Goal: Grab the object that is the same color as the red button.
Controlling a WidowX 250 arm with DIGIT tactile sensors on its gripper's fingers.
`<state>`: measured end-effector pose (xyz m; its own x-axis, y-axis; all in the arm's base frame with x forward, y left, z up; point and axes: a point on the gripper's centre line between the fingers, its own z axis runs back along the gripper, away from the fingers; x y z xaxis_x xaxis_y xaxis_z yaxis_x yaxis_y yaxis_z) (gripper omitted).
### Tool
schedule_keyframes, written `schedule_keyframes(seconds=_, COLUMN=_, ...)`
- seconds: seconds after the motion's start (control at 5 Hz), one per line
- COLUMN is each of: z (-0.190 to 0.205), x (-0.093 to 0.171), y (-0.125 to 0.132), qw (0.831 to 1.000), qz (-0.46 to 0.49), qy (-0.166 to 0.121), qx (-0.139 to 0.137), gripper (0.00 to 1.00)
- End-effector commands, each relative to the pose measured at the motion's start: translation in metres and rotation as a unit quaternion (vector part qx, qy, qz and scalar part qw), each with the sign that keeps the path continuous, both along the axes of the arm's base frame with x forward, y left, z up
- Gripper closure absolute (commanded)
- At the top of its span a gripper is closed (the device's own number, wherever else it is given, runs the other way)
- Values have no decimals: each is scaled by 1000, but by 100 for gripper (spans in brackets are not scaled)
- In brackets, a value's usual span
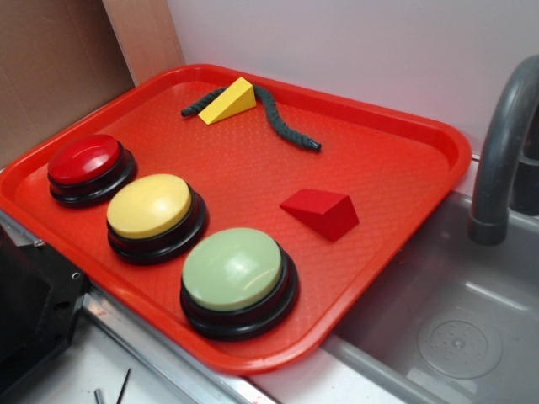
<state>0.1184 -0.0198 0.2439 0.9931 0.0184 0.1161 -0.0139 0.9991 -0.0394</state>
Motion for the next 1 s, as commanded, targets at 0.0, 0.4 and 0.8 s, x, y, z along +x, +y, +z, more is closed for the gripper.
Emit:
schedule_keyframes(seconds=0.0, z=0, x=0, y=0, qw=1000, qz=0, qy=0, qx=0, gripper=0)
schedule_keyframes(seconds=0.4, z=-7, x=5, y=-12, qw=995, qz=103, qy=-9, qx=-5, gripper=0)
schedule_keyframes(seconds=0.8, z=-33, x=37, y=-41, qw=944, qz=328, qy=25, qx=-37, gripper=0)
